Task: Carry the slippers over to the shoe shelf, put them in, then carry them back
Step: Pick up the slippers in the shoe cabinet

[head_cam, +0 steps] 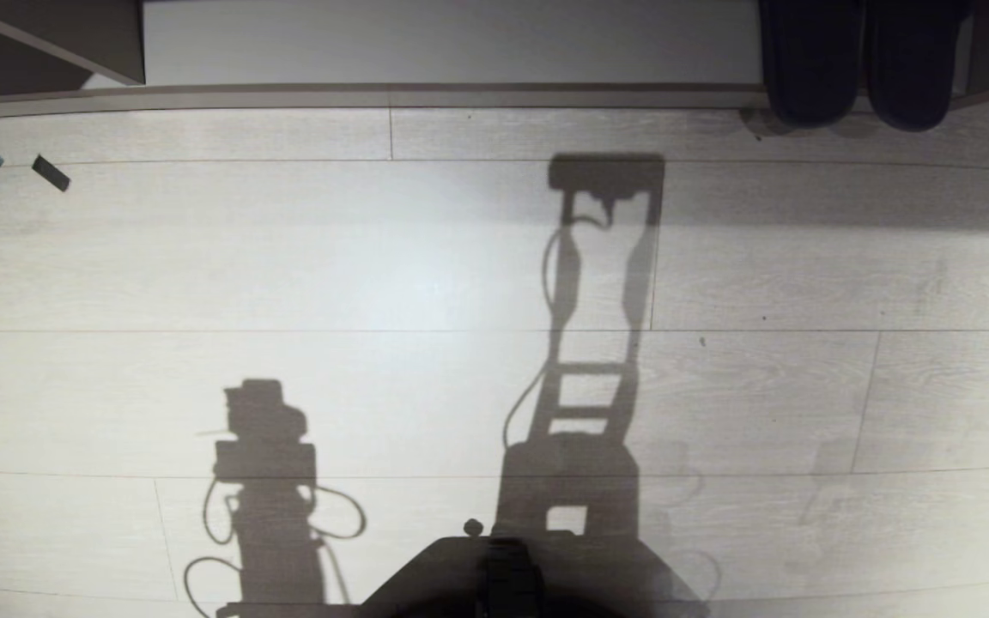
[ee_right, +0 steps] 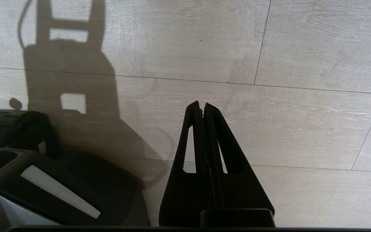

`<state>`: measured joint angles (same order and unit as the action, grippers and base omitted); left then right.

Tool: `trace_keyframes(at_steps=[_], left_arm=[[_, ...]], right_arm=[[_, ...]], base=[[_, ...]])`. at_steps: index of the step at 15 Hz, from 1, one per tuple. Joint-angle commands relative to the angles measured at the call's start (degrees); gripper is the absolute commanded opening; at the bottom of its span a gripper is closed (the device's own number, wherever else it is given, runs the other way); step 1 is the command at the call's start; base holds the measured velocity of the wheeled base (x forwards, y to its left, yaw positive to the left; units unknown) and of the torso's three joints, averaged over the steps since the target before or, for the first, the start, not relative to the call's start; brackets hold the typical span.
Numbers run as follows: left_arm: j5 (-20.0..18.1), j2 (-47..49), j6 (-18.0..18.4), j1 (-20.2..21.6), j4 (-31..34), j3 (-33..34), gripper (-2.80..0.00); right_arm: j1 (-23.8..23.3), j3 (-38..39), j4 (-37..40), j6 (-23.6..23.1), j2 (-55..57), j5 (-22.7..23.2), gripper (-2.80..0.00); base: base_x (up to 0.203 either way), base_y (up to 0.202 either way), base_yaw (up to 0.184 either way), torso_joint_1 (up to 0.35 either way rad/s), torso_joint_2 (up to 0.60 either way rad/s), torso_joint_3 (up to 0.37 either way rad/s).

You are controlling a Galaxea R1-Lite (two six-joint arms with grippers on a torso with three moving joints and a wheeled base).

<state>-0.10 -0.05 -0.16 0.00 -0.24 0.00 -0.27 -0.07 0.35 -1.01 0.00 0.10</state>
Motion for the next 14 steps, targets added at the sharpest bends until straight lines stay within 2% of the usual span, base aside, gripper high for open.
trace_keyframes(at_steps=[1, 4, 6, 9, 14], left_arm=[[0.0, 0.0, 0.0, 0.0, 0.0, 0.0, -2.80], [0.0, 0.0, 0.0, 0.0, 0.0, 0.0, -2.80], [0.0, 0.0, 0.0, 0.0, 0.0, 0.0, -2.80], [0.0, 0.0, 0.0, 0.0, 0.0, 0.0, -2.80], [0.0, 0.0, 0.0, 0.0, 0.0, 0.0, -2.80]], right_arm=[[0.0, 0.0, 0.0, 0.1, 0.0, 0.0, -2.80], [0.0, -1.3, -0.2, 0.0, 0.1, 0.1, -2.80], [0.2, -6.8, -0.2, 0.1, 3.3, 0.3, -2.80], [0.4, -13.1, -6.0, -0.1, 18.6, 0.5, -2.80], [0.6, -28.9, -28.5, -2.5, 56.6, 2.5, -2.80]], base=[[0.000, 0.000, 0.000, 0.000, 0.00, 0.000], [0.000, 0.000, 0.000, 0.000, 0.00, 0.000], [0.000, 0.000, 0.000, 0.000, 0.00, 0.000], [0.000, 0.000, 0.000, 0.000, 0.00, 0.000], [0.000, 0.000, 0.000, 0.000, 0.00, 0.000]])
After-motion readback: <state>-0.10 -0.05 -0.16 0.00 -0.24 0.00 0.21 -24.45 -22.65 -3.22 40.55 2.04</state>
